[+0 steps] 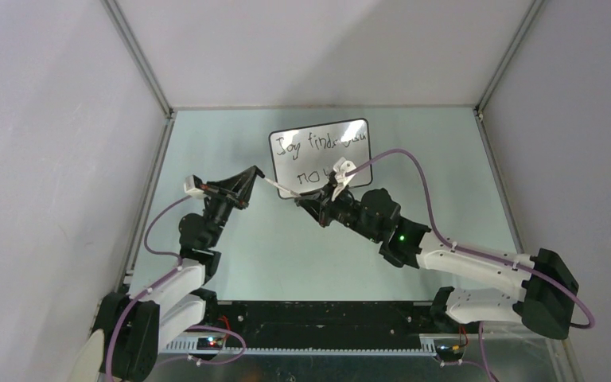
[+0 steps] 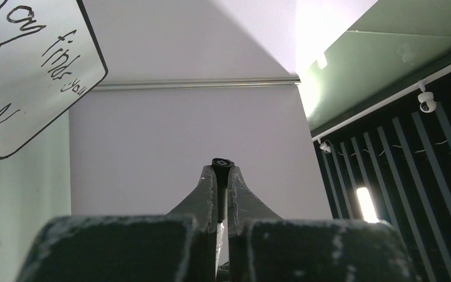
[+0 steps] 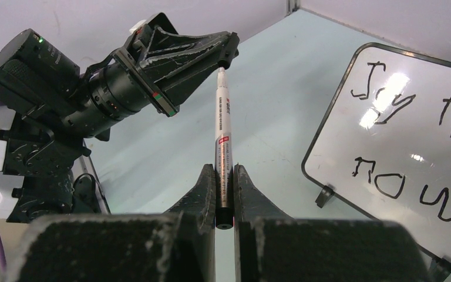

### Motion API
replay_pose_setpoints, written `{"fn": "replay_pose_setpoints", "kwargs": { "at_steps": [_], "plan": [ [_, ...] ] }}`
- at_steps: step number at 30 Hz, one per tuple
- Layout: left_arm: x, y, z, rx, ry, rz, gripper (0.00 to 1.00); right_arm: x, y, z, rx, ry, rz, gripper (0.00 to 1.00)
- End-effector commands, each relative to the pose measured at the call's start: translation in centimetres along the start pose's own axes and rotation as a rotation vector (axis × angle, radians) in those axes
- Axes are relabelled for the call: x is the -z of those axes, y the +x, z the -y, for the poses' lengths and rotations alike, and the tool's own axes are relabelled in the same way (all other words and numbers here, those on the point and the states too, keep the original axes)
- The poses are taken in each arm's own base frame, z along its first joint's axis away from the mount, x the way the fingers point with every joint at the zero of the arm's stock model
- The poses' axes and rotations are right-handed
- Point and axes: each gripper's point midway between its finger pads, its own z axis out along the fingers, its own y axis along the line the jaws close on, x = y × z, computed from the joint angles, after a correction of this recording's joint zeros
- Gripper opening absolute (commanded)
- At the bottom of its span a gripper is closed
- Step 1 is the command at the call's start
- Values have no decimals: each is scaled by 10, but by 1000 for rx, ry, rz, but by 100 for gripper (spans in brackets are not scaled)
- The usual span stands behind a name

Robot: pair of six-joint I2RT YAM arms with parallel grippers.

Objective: Write a sentence on the whiteboard
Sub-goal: Close the pen cap.

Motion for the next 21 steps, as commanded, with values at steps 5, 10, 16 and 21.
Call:
{"fn": "replay_pose_setpoints", "kwargs": {
  "at_steps": [5, 10, 16, 21],
  "plan": [
    [4, 5, 7, 5, 34, -22, 0, -8, -33, -6, 10, -23, 90, 0],
    [6, 5, 7, 6, 35, -22, 0, -10, -35, -5, 10, -20, 92, 0],
    [6, 6, 7, -2, 31, -25, 0, -13, -35, -4, 12, -18, 92, 0],
    [7, 7, 11, -3, 40, -27, 0, -17, -33, -4, 12, -16, 87, 0]
  ]
}}
